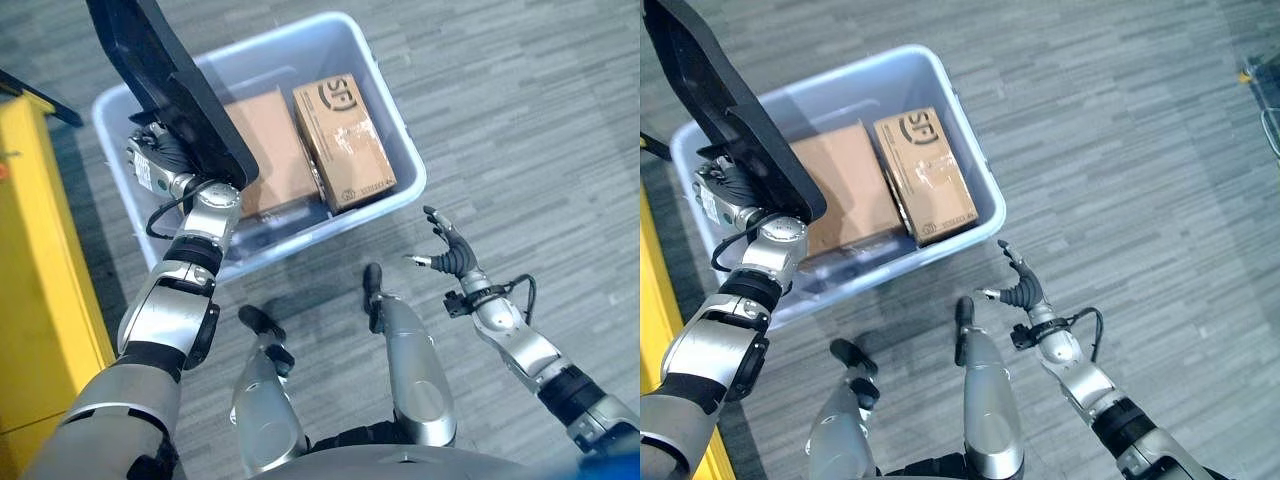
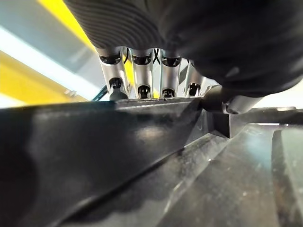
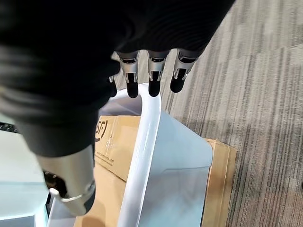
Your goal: Move parts from the plastic box to the shelf.
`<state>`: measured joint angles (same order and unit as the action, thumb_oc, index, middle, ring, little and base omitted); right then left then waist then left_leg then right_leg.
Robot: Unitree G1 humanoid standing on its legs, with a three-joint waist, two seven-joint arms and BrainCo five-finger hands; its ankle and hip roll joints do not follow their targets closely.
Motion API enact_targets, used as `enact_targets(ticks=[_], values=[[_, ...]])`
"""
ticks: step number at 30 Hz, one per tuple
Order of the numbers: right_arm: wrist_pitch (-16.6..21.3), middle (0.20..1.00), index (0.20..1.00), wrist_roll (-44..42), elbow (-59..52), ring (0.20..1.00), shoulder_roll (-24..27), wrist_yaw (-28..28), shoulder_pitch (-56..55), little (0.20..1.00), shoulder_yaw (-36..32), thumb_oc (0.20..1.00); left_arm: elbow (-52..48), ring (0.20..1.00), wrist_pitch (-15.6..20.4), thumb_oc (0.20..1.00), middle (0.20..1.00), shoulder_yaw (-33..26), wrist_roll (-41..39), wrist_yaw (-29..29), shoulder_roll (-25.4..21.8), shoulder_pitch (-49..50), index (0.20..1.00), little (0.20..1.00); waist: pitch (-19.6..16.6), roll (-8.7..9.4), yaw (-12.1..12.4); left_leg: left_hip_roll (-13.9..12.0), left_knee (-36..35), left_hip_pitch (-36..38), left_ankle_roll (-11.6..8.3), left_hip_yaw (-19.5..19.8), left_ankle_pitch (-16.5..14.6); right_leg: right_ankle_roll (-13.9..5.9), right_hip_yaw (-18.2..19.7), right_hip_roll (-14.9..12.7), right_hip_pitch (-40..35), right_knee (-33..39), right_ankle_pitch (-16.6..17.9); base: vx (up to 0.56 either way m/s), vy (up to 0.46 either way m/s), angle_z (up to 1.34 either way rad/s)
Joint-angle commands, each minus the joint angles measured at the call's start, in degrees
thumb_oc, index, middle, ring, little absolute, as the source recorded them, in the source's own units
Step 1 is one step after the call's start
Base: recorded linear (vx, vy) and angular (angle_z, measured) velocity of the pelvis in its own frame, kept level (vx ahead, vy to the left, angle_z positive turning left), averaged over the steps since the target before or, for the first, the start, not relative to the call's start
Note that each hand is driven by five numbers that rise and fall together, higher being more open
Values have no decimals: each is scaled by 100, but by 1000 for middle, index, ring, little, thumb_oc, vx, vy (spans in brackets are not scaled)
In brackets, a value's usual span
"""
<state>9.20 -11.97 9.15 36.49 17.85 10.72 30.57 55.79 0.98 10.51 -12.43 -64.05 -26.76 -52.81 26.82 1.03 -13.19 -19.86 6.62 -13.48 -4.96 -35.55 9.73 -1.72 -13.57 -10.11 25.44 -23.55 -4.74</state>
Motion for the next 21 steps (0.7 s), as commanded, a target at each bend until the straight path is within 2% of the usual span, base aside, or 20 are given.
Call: enact_targets(ticks=[1, 9, 13, 14, 16, 20, 21], values=[[421, 1000, 1000, 168, -409, 1000, -219, -75, -206, 1000, -42, 1000, -335, 200, 571, 200, 200, -195, 279, -111, -557, 113, 200, 200, -264, 463, -147, -487, 1080, 87, -621, 336, -571, -1, -626, 351, -802, 924, -296, 31, 20, 2], [506, 1000, 1000, 167, -630, 1000, -252, -305, -543, 1000, -93, 1000, -835, 200, 946, 200, 200, -93, 292, 530, -406, 749, 200, 200, -535, 327, -9, -331, 1022, 401, -519, 356, -554, 9, -729, 400, -1413, 1143, -333, 10, -11, 1], [451, 1000, 1000, 258, -688, 1000, -374, -487, -643, 1000, -121, 1000, -1341, 200, 1116, 200, 200, 44, 339, 707, -32, 1617, 200, 200, -654, 234, 201, -221, 1033, 543, -463, 529, -499, 40, -819, 424, -1751, 1167, -392, -4, -55, 9], [490, 1000, 1000, 288, -545, 1000, -464, -529, -654, 1000, -76, 1000, -1600, 200, 1257, 200, 200, 115, 427, 769, 229, 2160, 200, 200, -697, 189, 363, -185, 1067, 550, -452, 688, -447, 75, -873, 438, -1945, 1177, -440, 14, -122, 15], [508, 1000, 1000, 309, -487, 1000, -502, -570, -660, 1000, -58, 1000, -1708, 200, 1292, 200, 200, 147, 462, 780, 326, 2364, 200, 200, -714, 175, 420, -182, 1054, 574, -449, 742, -418, 82, -906, 435, -2020, 1185, -449, 24, -79, 18], [440, 1000, 1000, 389, -351, 1000, -595, -723, -708, 1000, -5, 1000, -2114, 200, 1436, 200, 200, 242, 548, 918, 575, 3105, 200, 200, -818, 124, 572, -284, 822, 718, -518, 773, -134, 80, -1092, 381, -2313, 1237, -452, 49, -38, 24], [373, 1000, 1000, 333, -332, 1000, -598, -736, -771, 1000, -19, 1000, -2211, 200, 1430, 200, 200, 309, 591, 1045, 640, 3291, 200, 200, -888, 110, 558, -432, 733, 802, -586, 545, 80, 73, -1238, 362, -2453, 1303, -420, 39, -25, 54]])
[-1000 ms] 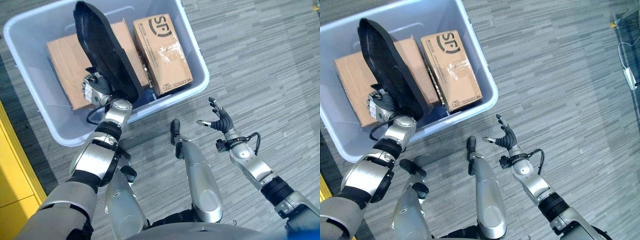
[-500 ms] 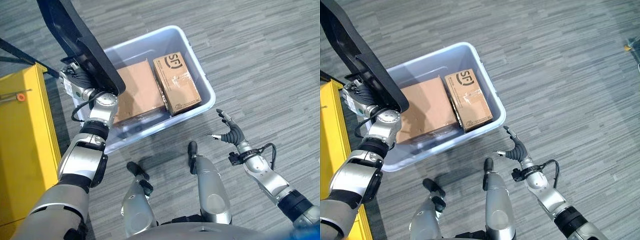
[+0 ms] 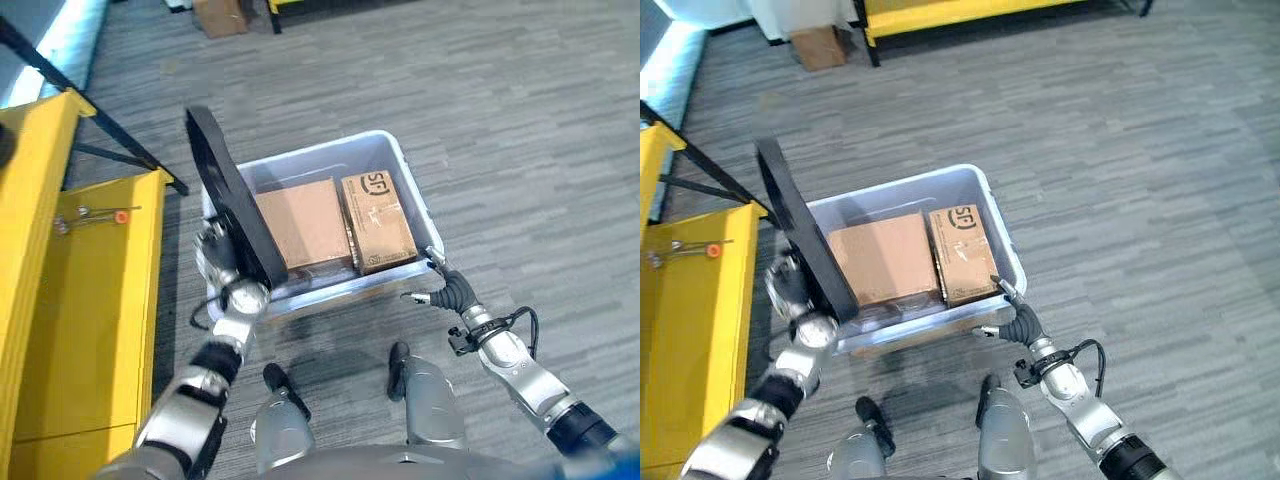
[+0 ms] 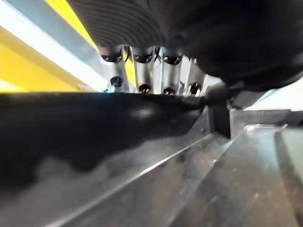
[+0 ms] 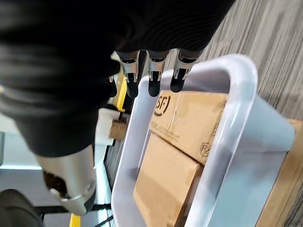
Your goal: Move parts from the plastic box to the shelf.
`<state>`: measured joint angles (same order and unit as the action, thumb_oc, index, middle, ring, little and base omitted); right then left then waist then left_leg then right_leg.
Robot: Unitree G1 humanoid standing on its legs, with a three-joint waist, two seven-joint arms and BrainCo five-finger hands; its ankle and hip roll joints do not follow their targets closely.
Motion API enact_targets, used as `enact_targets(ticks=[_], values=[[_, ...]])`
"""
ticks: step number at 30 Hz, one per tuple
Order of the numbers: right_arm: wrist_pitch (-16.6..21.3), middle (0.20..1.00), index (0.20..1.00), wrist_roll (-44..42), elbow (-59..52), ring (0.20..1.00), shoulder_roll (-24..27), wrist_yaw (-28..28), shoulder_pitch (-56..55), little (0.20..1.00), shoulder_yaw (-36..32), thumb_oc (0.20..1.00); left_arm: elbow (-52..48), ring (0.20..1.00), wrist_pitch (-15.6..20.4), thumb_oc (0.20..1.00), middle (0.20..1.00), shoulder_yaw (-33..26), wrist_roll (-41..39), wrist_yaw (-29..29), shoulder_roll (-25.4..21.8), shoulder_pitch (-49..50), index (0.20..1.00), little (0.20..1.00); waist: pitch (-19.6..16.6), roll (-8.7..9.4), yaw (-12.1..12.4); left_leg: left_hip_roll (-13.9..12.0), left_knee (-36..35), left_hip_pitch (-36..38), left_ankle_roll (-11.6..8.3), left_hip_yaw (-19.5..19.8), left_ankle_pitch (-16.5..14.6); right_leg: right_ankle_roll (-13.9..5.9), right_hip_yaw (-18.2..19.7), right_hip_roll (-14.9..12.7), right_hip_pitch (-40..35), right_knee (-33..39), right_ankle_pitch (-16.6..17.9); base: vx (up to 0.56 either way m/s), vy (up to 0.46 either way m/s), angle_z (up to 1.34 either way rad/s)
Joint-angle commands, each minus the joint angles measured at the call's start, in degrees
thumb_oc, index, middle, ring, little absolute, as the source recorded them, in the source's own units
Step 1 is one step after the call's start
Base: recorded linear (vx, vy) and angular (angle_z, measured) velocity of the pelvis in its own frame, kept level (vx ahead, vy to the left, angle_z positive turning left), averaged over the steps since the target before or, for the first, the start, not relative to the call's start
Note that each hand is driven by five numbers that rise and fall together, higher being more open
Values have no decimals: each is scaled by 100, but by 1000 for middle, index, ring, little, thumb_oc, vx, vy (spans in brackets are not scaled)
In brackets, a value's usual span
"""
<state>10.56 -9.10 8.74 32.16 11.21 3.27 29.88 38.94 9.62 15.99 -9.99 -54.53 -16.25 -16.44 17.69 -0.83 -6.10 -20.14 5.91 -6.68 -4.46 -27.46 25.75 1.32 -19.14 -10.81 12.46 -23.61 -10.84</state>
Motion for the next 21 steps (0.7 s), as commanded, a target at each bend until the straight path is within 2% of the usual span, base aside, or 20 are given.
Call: enact_targets(ticks=[1, 2, 3, 4, 10, 11, 12, 14, 18, 21], values=[[218, 1000, 1000, 28, -296, 1000, -163, -75, -41, 1000, 46, 1000, -537, 200, 557, 200, 200, -224, 352, 113, -401, -319, 200, 200, 11, 293, -157, -434, 797, 139, -651, -313, -1480, -234, -707, 430, -1183, 1328, 200, 33, -40, 68], [181, 1000, 1000, -9, -298, 1000, -149, -108, -104, 1000, 13, 1000, -541, 200, 554, 200, 200, -172, 323, 189, -358, -232, 200, 200, -66, 319, -211, -555, 893, 250, -658, -609, -1456, -245, -836, 400, -1278, 1398, 242, -3, -21, 60], [180, 1000, 1000, -7, -299, 1000, -145, -117, -115, 1000, 9, 1000, -538, 200, 564, 200, 200, -165, 307, 196, -354, -217, 200, 200, -73, 322, -216, -567, 925, 267, -655, -641, -1474, -245, -849, 398, -1292, 1405, 243, -44, -19, 75], [162, 1000, 1000, -34, -288, 1000, -150, -138, -128, 1000, -17, 1000, -554, 200, 596, 200, 200, -147, 326, 226, -329, -159, 200, 200, -128, 355, -230, -528, 1179, 394, -584, -791, -1666, -238, -897, 376, -1309, 1419, 251, -73, 16, 60], [104, 1000, 1000, -95, -287, 1000, -140, -188, -147, 1000, -195, 1000, -885, 200, 543, 200, 200, -76, 574, 310, -421, -9, 200, 200, -282, 398, -175, -385, 2100, 582, -564, -863, -1974, -172, -909, 473, -1419, 1596, 286, -91, 90, 39], [116, 1000, 1000, -90, -265, 1000, -136, -217, -195, 1000, -292, 1000, -976, 200, 550, 200, 200, -45, 674, 364, -467, 39, 200, 200, -388, 347, -175, -181, 1929, 748, -460, -892, -2184, -207, -980, 444, -1412, 1610, 329, -155, 376, 59], [148, 1000, 1000, -63, -214, 1000, -148, -228, -233, 1000, -337, 1000, -1033, 200, 515, 200, 200, -8, 694, 379, -479, 72, 200, 200, -464, 312, -181, 80, 1423, 937, -335, -956, -2313, -309, -1094, 343, -1404, 1618, 442, -164, 476, 58], [230, 1000, 1000, -55, -31, 1000, -219, -201, -255, 1000, -363, 1000, -1141, 200, 463, 200, 200, 54, 738, 496, -525, 148, 200, 200, -554, 282, -141, 311, 900, 1074, -231, -918, -2405, -444, -1134, 206, -1445, 1685, 639, -117, 372, 78], [180, 1000, 1000, -108, 85, 1000, -303, -228, -243, 1000, -348, 1000, -1174, 200, 470, 200, 200, 91, 906, 500, -542, 266, 200, 200, -641, 255, -68, 489, 465, 1171, -156, -853, -2488, -616, -1149, 49, -1489, 1746, 807, -100, 282, 50], [204, 1000, 1000, -29, 174, 1000, -395, -390, -244, 1000, -315, 1000, -1280, 200, 470, 200, 200, 1, 994, 430, -607, 465, 200, 200, -699, 240, 77, 703, 179, 1208, -49, -749, -2669, -799, -1212, -122, -1562, 1866, 999, -148, 311, 39]])
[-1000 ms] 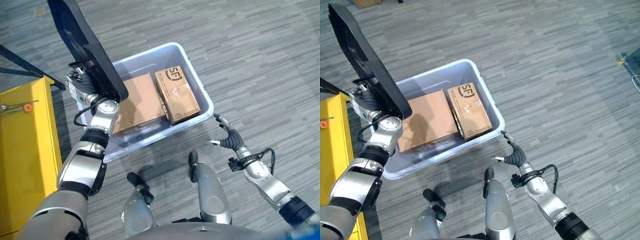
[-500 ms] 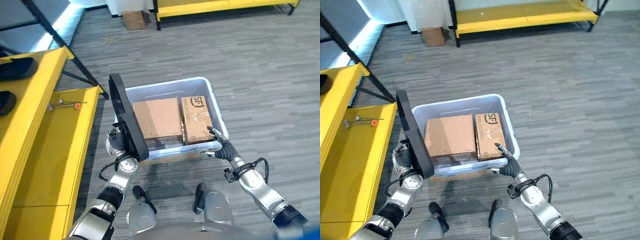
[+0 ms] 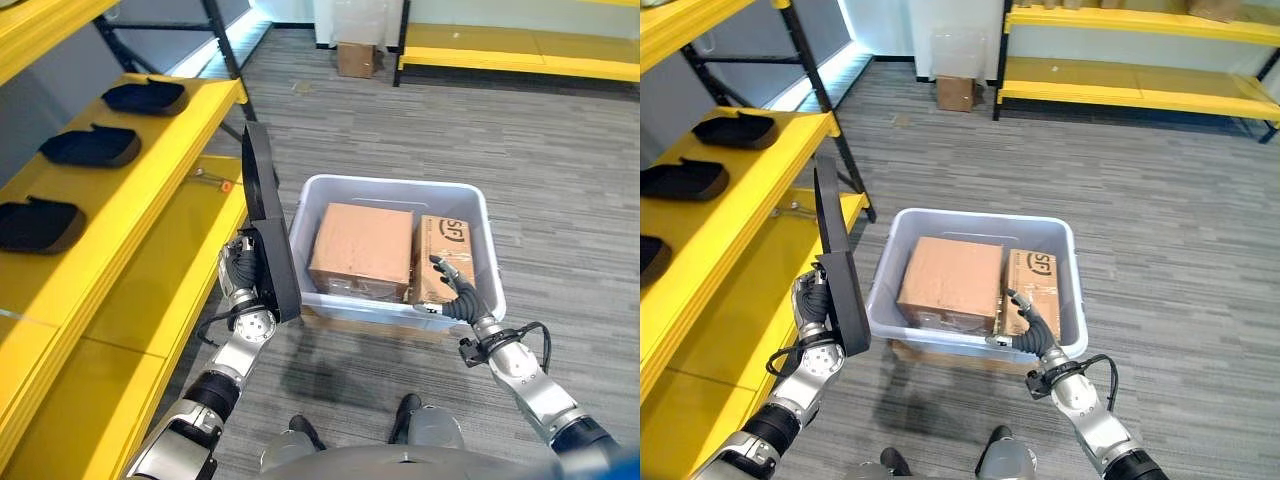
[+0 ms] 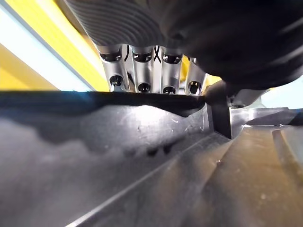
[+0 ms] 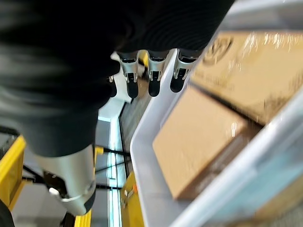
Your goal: Move parts from the plastic box to the shelf.
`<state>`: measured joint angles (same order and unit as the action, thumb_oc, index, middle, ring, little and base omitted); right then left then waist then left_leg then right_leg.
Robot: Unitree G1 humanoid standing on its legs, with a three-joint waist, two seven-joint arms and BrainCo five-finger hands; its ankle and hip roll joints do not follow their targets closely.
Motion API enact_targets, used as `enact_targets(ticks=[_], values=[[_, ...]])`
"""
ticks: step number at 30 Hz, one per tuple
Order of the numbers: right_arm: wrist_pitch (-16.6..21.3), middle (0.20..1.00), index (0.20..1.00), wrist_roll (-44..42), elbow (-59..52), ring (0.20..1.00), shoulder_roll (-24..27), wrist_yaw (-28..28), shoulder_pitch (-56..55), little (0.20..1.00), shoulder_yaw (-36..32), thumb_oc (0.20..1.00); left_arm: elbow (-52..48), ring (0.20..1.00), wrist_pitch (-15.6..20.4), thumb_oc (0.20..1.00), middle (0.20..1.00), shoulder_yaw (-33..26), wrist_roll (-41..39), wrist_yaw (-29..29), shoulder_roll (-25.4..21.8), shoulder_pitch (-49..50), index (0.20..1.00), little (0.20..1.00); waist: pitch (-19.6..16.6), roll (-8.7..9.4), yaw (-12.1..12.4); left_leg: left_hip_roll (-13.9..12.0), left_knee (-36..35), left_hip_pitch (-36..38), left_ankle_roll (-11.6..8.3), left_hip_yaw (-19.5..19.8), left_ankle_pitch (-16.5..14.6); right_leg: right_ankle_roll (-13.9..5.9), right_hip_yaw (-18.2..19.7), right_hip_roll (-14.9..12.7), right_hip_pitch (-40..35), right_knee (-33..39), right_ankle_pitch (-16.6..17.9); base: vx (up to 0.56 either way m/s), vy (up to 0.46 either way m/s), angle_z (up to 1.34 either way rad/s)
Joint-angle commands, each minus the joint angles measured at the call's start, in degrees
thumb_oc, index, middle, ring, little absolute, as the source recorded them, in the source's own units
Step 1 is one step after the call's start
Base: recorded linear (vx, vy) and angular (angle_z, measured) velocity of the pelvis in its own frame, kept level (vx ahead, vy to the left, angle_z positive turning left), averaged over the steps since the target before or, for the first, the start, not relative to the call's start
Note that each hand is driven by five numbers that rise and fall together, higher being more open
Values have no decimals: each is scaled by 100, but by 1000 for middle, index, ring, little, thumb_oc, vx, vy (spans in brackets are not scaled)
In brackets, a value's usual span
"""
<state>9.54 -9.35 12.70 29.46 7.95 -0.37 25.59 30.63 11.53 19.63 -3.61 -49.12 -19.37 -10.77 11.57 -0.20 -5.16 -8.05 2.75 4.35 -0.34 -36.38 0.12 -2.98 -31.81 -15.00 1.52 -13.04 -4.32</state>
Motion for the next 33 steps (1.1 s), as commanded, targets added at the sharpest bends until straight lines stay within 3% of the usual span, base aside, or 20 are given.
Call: enact_targets(ticks=[1, 4, 9, 11, 12, 15, 16, 20, 22, 24, 25, 28, 33], values=[[286, 1000, 1000, 54, -223, 1000, -154, -114, 139, 1000, 151, 1000, -500, 200, 290, 200, 200, -449, 351, -111, -344, 4, 200, 200, -92, 165, 73, -416, 384, 130, -428, 210, -126, -464, -9, 222, -512, 895, 460, -201, 344, 33], [243, 1000, 1000, 100, -251, 1000, -228, -75, 170, 1000, 206, 1000, -584, 200, 325, 200, 200, -572, 350, -56, -379, 191, 200, 200, -91, 149, 213, -280, 240, 192, -382, 315, -123, -621, -142, 92, -561, 1000, 638, -136, 220, 17], [56, 1000, 1000, 273, -378, 1000, -449, 201, 235, 1000, 234, 1000, -813, 200, 338, 200, 200, -844, 429, 148, -488, 488, 200, 200, -106, 97, 598, 90, 25, 277, -241, 567, -197, -931, -558, -476, -602, 1135, 1263, -148, 259, 36], [42, 1000, 1000, 315, -390, 1000, -481, 252, 237, 1000, 226, 1000, -824, 200, 318, 200, 200, -860, 440, 193, -497, 487, 200, 200, -107, 81, 628, 162, -18, 275, -211, 634, -208, -957, -557, -536, -590, 1120, 1314, -104, 237, 44], [-19, 1000, 1000, 365, -444, 1000, -530, 358, 223, 1000, 180, 1000, -786, 200, 289, 200, 200, -868, 480, 275, -503, 438, 200, 200, -121, 45, 632, 320, -136, 259, -142, 819, -211, -984, -401, -583, -533, 1014, 1311, -94, 246, 38], [-65, 1000, 1000, 326, -477, 1000, -570, 465, 178, 1000, 78, 1000, -743, 200, 244, 200, 200, -843, 427, 356, -492, 381, 200, 200, -181, 10, 585, 440, -323, 244, -92, 1000, -145, -989, -122, -542, -478, 861, 1194, -77, 229, 48], [-34, 1000, 1000, 354, -465, 1000, -604, 458, 101, 1000, -8, 1000, -676, 200, 268, 200, 200, -818, 436, 361, -475, 335, 200, 200, -226, 5, 494, 537, -449, 242, -39, 1184, -141, -1021, 232, -515, -349, 649, 1203, -35, 199, 89], [3, 1000, 1000, 378, -437, 1000, -607, 267, -13, 1000, -179, 1000, -621, 200, 235, 200, 200, -829, 426, 324, -452, 283, 200, 200, -281, 8, 351, 610, -649, 255, 26, 1451, -99, -979, 784, -172, -228, 210, 828, 14, 120, 77], [48, 1000, 1000, 353, -384, 1000, -584, 163, -61, 1000, -251, 1000, -571, 200, 241, 200, 200, -868, 433, 324, -427, 265, 200, 200, -318, 22, 288, 621, -735, 265, 18, 1558, -65, -927, 996, 154, -221, 132, 558, 21, 27, 51], [108, 1000, 1000, 269, -306, 1000, -529, 77, -95, 1000, -308, 1000, -514, 200, 225, 200, 200, -899, 414, 311, -385, 244, 200, 200, -363, 70, 198, 617, -763, 199, -3, 1579, 48, -693, 1140, 646, -250, 342, 431, 54, -27, 44], [195, 1000, 1000, 187, -191, 1000, -469, 61, -134, 1000, -350, 1000, -423, 200, 245, 200, 200, -882, 414, 322, -307, 214, 200, 200, -393, 136, 107, 720, -775, 196, -52, 1770, 48, -489, 1449, 1097, -389, 824, 365, 138, -35, 74], [336, 1000, 1000, 114, 7, 1000, -423, 89, -126, 1000, -389, 1000, -382, 200, 192, 200, 200, -809, 397, 302, -189, 122, 200, 200, -463, 187, 4, 908, -770, 60, -48, 2134, 76, -302, 2119, 1477, -490, 1226, 439, 118, -31, 82], [385, 1000, 1000, 154, 100, 1000, -404, 33, -70, 1000, -406, 1000, -399, 200, 167, 200, 200, -885, 300, 350, -189, 164, 200, 200, -520, 195, 81, 951, -750, -30, -38, 2180, 88, -278, 2067, 1414, -632, 1452, 492, 50, -51, 20]])
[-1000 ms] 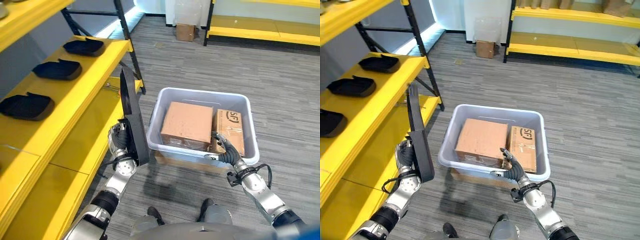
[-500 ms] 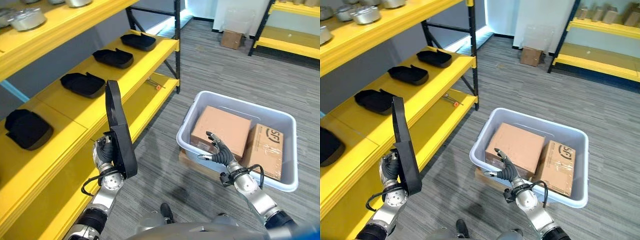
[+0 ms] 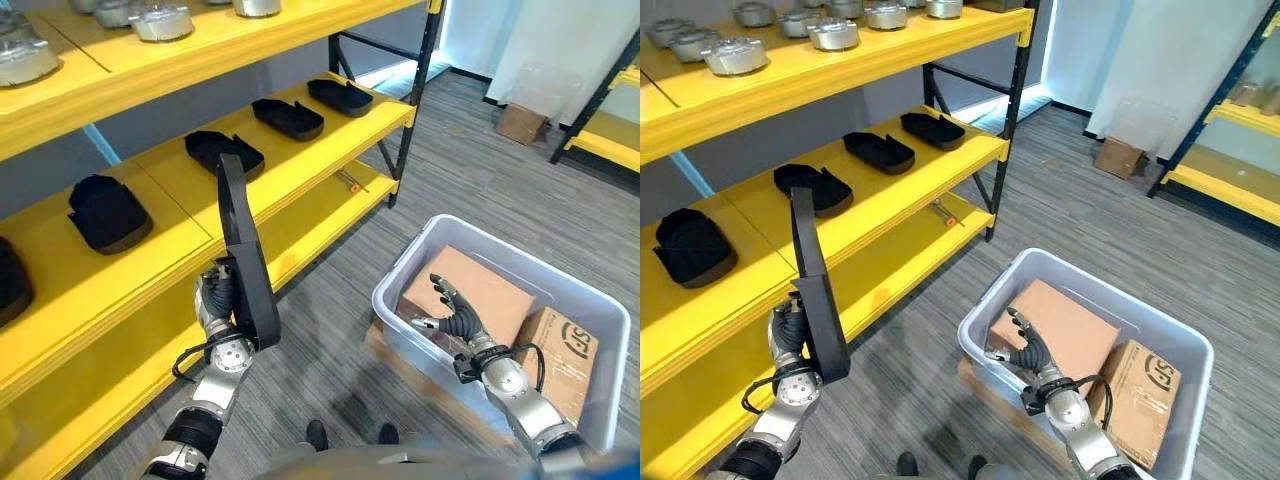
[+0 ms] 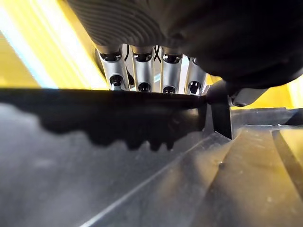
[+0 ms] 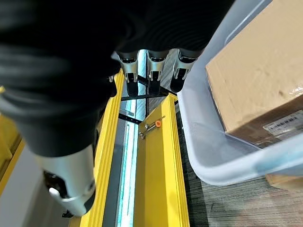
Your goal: Move parts from the plastic box to the shelf.
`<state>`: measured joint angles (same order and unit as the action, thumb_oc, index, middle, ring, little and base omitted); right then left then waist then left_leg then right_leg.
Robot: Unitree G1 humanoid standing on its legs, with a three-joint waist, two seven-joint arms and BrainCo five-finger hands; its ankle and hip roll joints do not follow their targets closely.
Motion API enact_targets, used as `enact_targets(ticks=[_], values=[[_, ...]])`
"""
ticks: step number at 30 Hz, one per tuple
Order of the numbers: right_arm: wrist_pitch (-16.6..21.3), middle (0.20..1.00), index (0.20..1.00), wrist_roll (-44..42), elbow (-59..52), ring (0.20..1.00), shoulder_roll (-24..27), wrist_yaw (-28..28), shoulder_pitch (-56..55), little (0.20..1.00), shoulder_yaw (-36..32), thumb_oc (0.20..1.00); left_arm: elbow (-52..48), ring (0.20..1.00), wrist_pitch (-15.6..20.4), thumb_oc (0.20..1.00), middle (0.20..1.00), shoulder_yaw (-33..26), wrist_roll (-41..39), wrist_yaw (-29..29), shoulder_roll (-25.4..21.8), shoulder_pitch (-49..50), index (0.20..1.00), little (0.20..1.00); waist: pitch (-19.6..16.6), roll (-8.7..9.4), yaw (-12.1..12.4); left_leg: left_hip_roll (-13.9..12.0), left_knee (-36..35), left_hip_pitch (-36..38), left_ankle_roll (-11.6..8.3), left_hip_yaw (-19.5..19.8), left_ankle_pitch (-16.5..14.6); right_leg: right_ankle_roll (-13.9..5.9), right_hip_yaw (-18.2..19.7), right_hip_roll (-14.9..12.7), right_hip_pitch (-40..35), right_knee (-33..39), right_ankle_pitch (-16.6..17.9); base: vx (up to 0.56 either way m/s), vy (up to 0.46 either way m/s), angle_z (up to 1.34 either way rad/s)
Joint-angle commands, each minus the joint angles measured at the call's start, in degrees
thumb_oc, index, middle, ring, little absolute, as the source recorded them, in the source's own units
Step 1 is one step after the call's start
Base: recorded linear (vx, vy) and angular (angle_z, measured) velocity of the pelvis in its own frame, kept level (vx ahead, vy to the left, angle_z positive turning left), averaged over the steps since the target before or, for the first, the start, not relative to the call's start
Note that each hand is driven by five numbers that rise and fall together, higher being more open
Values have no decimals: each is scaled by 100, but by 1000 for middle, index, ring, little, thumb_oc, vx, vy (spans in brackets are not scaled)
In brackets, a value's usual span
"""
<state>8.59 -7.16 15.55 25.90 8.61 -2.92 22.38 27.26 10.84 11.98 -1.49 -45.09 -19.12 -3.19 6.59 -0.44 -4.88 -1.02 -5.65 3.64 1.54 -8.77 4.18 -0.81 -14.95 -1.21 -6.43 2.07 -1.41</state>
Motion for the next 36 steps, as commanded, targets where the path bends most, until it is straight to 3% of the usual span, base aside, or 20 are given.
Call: enact_targets(ticks=[1, 4, 6, 7, 8, 9, 11, 12, 14, 16, 18, 20, 23, 27, 32, 36], values=[[474, 1000, 1000, -77, -186, 1000, -46, -58, 181, 1000, -89, 1000, -53, 200, 246, 200, 200, -139, 62, -65, -216, -575, 200, 200, -33, 215, 62, 257, 101, 37, -221, -571, -326, -493, 380, 22, 144, -40, 202, 73, -87, 5], [501, 1000, 1000, 44, -176, 1000, -60, -100, 128, 1000, -111, 1000, -34, 200, 272, 200, 200, -195, -26, -77, -197, -527, 200, 200, -87, 202, 43, 246, 145, 61, -236, -631, -351, -481, 339, -11, 52, 41, 199, 89, -96, 12], [441, 1000, 1000, 50, -254, 1000, -31, -110, 68, 1000, -152, 1000, 17, 200, 306, 200, 200, -178, -105, -69, -180, -576, 200, 200, -68, 223, -55, 174, 491, 5, -286, -923, -434, -469, 242, -62, 32, 20, 201, 24, -50, 16], [410, 1000, 1000, 105, -276, 1000, -14, -54, 36, 1000, -178, 1000, 33, 200, 323, 200, 200, -147, -115, -45, -153, -646, 200, 200, -24, 279, -162, 0, 867, -104, -336, -1356, -498, -458, 105, -152, 43, -27, 195, 53, -13, 23], [409, 1000, 1000, 136, -275, 1000, -7, -41, 25, 1000, -187, 1000, 36, 200, 322, 200, 200, -134, -120, -41, -145, -670, 200, 200, -22, 284, -206, -56, 940, -78, -385, -1424, -607, -497, 80, -182, -2, -36, 125, 5, 39, 58], [392, 1000, 1000, 190, -288, 1000, 27, 53, -1, 1000, -218, 1000, 41, 200, 331, 200, 200, -69, -139, -7, -119, -757, 200, 200, 22, 336, -346, -287, 1110, -79, -429, -1866, -594, -495, -38, -249, 24, -72, 131, 0, 52, 81], [433, 1000, 1000, 178, -319, 1000, 139, 73, -25, 1000, -268, 1000, 39, 200, 327, 200, 200, 20, -214, -68, -109, -874, 200, 200, 144, 382, -480, -736, 1584, -276, -586, -2153, -496, -432, -173, -303, 46, -242, 34, -52, 60, 122], [502, 1000, 1000, 165, -337, 1000, 271, 67, -7, 1000, -289, 1000, 63, 200, 393, 200, 200, 44, -265, -117, -125, -898, 200, 200, 234, 390, -498, -1056, 1796, -362, -673, -2152, -256, -330, -245, -314, 57, -373, -69, -29, 79, 139], [529, 1000, 1000, 118, -345, 1000, 342, 20, -5, 1000, -301, 1000, 80, 200, 449, 200, 200, 15, -316, -117, -127, -886, 200, 200, 256, 382, -508, -1168, 1781, -320, -649, -2153, -238, -286, -314, -346, 69, -469, -138, -12, 127, 66], [538, 1000, 1000, 102, -355, 1000, 416, -53, -15, 1000, -329, 1000, 126, 200, 545, 200, 200, -53, -387, -88, -136, -835, 200, 200, 245, 375, -495, -1406, 1838, -248, -734, -2083, -16, -215, -371, -364, 43, -537, -223, 30, 188, 10], [603, 1000, 1000, 118, -335, 1000, 478, -83, -72, 1000, -372, 1000, 150, 200, 624, 200, 200, -145, -396, 19, -140, -744, 200, 200, 210, 366, -494, -1818, 1911, -162, -946, -1972, 460, -143, -422, -394, 4, -629, -304, 58, 252, 12], [615, 1000, 1000, 110, -359, 1000, 504, -84, -101, 1000, -385, 1000, 114, 200, 628, 200, 200, -182, -385, 88, -146, -661, 200, 200, 185, 352, -473, -1931, 1978, -148, -979, -1793, 552, -125, -382, -459, 19, -784, -382, 55, 286, 20], [692, 1000, 1000, 112, -257, 1000, 468, -120, -84, 1000, -354, 1000, 82, 200, 515, 200, 200, -161, -332, 89, -157, -615, 200, 200, 131, 250, -465, -1781, 1710, 99, -842, -1837, 205, -206, -450, -642, 24, -1038, -502, 64, 384, -3], [637, 1000, 1000, 17, -222, 1000, 308, -213, -120, 1000, -312, 1000, 56, 200, 361, 200, 200, -60, -184, 70, -199, -638, 200, 200, 59, 192, -419, -1344, 1147, 365, -705, -1864, -181, -445, -487, -845, -114, -973, -332, 51, 430, 34], [572, 1000, 1000, 83, -365, 1000, 184, -278, -134, 1000, -208, 1000, -39, 200, 357, 200, 200, -49, -179, 113, -333, -530, 200, 200, 57, 166, -243, -1073, 645, 501, -631, -1660, -229, -720, -522, -1058, -174, -858, -136, -19, 407, 39], [563, 1000, 1000, 185, -467, 1000, 34, -111, 3, 1000, -64, 1000, -178, 200, 290, 200, 200, -3, -65, 273, -434, -482, 200, 200, 117, 108, 67, -700, 305, 516, -441, -1461, -192, -949, -819, -1364, -58, -1264, -72, -118, 450, 44]])
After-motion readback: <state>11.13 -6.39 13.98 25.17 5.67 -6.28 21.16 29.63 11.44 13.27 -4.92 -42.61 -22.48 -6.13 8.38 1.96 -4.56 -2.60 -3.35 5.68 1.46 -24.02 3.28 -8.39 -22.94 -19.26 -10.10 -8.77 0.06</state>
